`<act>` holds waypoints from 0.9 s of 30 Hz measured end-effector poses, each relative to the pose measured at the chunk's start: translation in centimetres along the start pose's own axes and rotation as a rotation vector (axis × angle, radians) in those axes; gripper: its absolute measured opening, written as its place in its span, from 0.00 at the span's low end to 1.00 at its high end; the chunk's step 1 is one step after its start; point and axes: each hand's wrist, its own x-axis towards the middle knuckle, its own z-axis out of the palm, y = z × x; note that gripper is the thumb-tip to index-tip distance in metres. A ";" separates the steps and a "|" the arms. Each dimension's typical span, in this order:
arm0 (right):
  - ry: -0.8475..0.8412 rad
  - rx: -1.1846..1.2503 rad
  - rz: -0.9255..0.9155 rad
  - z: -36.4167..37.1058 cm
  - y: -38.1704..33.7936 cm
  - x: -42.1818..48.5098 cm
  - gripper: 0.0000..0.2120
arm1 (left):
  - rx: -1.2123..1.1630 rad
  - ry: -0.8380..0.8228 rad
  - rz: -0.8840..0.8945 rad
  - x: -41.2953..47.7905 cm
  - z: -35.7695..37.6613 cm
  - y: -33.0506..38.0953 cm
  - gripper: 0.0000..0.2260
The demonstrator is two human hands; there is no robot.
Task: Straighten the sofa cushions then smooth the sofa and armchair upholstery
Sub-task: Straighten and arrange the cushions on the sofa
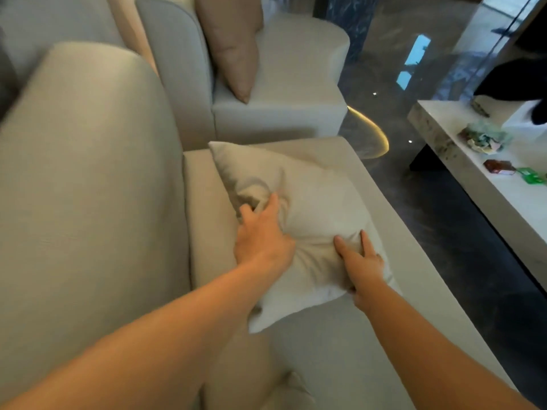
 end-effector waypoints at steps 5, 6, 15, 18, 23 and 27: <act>-0.313 0.276 0.215 5.8 -4.9 -5.3 0.30 | 0.286 0.131 0.046 0.8 -10.7 2.3 0.18; -0.350 0.225 0.207 7.5 -5.5 -6.6 0.31 | 0.327 0.132 0.047 0.8 -12.7 1.9 0.18; -0.451 -0.081 0.141 10.8 -7.1 -15.5 0.21 | 0.181 0.024 0.196 -5.9 -19.1 -7.4 0.24; -0.469 -0.191 0.094 7.8 -6.5 -18.0 0.20 | 0.145 0.053 0.277 -8.2 -18.3 -9.3 0.23; -0.494 -0.559 0.021 1.7 -2.2 -22.7 0.10 | 0.129 0.135 0.297 -13.2 -17.7 -10.2 0.26; -0.469 -0.788 -0.020 -4.3 3.5 -26.3 0.07 | 0.398 0.214 0.179 -20.1 -16.7 -11.6 0.29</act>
